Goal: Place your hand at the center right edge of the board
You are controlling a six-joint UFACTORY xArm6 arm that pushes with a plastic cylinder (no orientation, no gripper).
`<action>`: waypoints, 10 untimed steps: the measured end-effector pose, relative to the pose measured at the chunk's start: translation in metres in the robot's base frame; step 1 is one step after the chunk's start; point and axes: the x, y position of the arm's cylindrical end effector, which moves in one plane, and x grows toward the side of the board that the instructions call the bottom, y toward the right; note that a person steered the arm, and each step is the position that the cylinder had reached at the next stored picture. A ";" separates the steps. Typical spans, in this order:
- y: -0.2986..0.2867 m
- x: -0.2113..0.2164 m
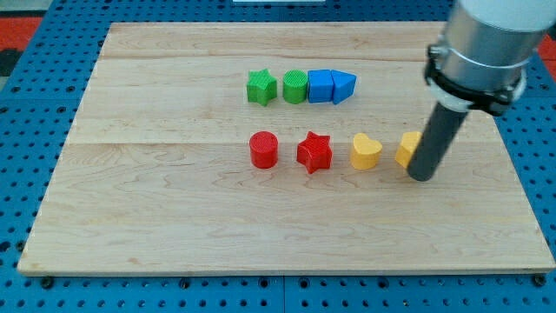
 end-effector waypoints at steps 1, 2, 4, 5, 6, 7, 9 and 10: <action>0.005 0.024; 0.036 0.024; 0.099 0.012; 0.101 0.012; 0.101 -0.008; 0.101 -0.041; 0.101 -0.110; 0.101 -0.136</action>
